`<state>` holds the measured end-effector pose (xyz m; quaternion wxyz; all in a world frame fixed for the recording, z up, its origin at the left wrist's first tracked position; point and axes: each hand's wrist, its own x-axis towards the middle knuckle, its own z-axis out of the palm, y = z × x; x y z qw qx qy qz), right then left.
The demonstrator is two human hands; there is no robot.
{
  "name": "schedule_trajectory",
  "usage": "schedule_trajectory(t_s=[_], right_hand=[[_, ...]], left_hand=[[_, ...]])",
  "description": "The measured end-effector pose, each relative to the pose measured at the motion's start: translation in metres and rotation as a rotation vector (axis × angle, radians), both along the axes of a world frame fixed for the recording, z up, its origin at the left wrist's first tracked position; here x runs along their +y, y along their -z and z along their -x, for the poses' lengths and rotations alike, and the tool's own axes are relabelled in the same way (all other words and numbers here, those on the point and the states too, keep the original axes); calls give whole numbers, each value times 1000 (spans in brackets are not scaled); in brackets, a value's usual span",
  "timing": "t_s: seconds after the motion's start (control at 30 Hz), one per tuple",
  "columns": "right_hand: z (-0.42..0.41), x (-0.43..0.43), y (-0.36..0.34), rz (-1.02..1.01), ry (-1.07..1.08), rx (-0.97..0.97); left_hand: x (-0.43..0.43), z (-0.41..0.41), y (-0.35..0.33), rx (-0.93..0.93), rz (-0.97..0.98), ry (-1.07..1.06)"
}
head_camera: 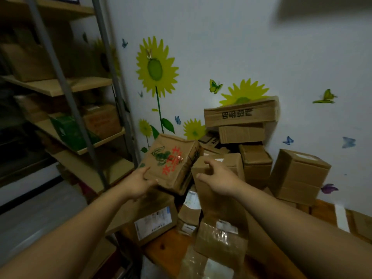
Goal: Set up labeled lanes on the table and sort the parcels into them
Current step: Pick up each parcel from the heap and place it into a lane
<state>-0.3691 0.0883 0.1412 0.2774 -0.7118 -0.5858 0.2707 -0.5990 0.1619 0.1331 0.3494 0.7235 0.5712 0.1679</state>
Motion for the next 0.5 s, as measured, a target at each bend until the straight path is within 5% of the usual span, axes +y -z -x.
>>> schedule_trajectory(t_s=[0.2,0.5], right_hand=[[27,59,21,74,-105,172],[66,96,63,228,37,222]], left_hand=[[67,-4,5,21,22,-5],[168,6,54,3,168,-107]])
